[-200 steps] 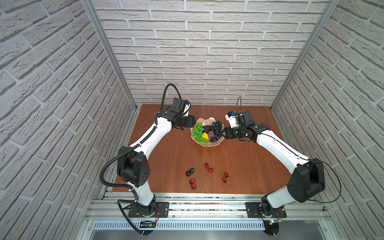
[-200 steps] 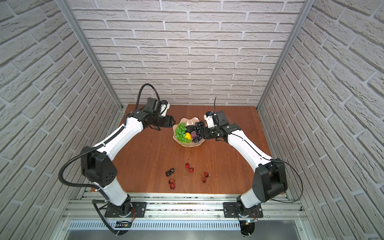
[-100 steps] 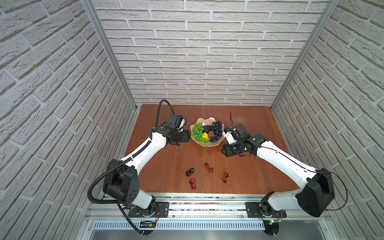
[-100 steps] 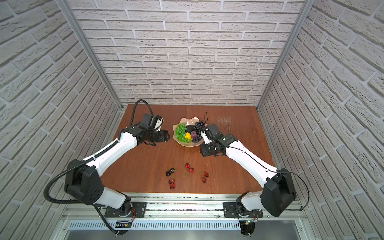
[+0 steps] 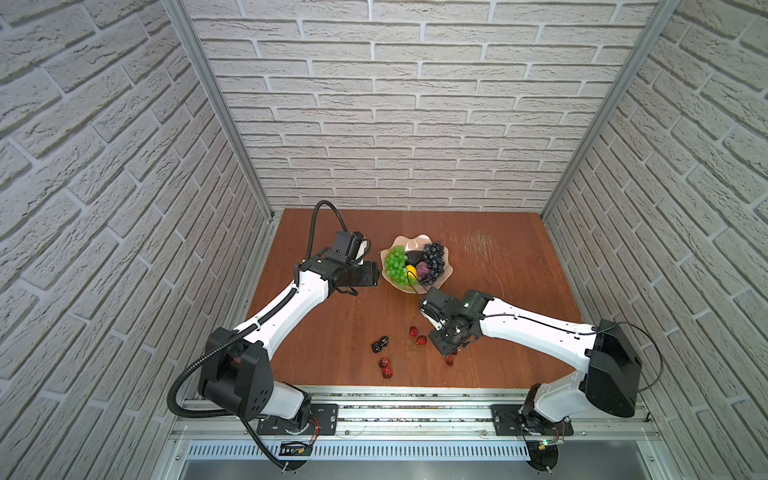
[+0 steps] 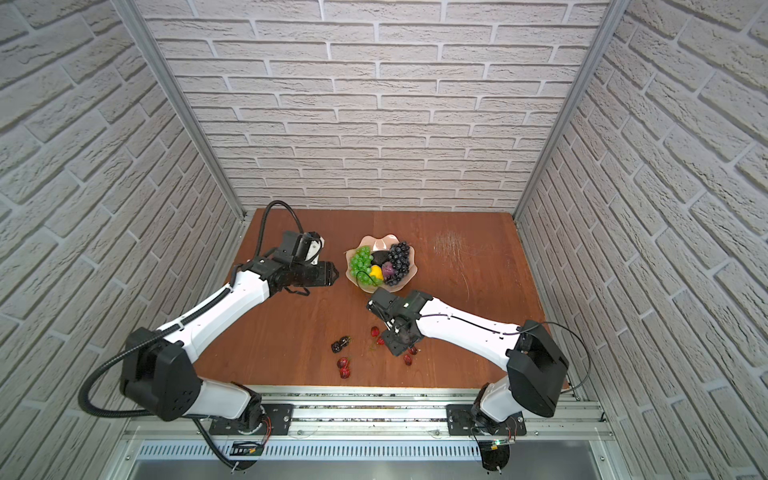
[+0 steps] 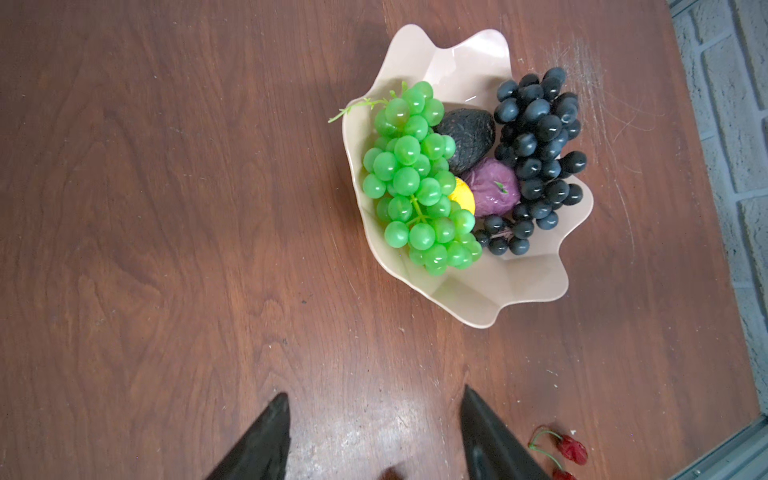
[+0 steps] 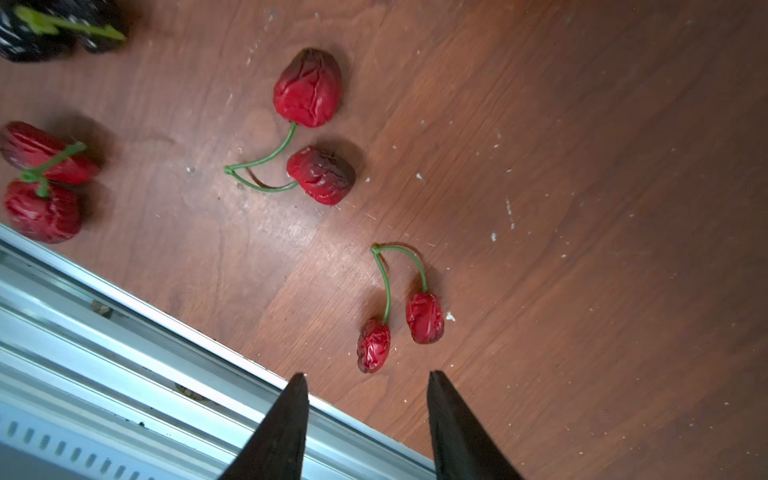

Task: Place and organize the fake fruits in the fruit bowl
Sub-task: 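Move the right gripper down to the red cherry pair and grasp its stem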

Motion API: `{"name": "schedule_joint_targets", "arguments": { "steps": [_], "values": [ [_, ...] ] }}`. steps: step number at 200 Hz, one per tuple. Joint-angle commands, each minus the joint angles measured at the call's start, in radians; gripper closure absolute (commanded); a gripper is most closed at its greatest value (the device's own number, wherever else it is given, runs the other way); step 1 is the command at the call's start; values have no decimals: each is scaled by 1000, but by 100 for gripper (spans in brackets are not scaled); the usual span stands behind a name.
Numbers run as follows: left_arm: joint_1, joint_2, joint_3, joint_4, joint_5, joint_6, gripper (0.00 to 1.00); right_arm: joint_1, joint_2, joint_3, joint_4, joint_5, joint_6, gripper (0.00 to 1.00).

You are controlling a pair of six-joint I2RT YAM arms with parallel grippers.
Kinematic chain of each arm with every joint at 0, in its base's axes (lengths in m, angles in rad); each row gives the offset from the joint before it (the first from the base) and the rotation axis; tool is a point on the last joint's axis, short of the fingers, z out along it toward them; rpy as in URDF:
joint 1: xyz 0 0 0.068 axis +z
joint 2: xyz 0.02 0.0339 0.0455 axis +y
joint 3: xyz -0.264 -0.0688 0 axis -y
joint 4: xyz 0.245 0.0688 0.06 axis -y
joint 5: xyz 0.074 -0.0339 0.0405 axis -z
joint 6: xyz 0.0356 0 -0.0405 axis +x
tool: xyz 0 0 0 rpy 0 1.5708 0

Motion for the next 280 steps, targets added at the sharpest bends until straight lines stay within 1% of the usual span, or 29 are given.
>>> {"name": "schedule_joint_targets", "arguments": {
  "steps": [1, 70, 117, 166, 197, 280],
  "values": [
    [18, -35, -10, 33, -16, -9, 35, 4, 34, -6, 15, -17, -49, 51],
    [33, -44, 9, 2, -22, -5, 35, 3, 139, -8, 50, -35, -131, 50],
    [34, -42, 22, -3, -22, 3, 34, -4, 164, -21, 57, -23, -146, 50],
    [34, -41, 35, -17, -26, 7, 35, -17, 189, -33, 82, -43, -149, 53],
    [35, -41, 41, -24, -30, 10, 35, -29, 197, -41, 97, -51, -152, 57],
    [35, -48, 38, -27, -38, 5, 35, -51, 201, -76, 135, -74, -151, 74]
  ]
}}
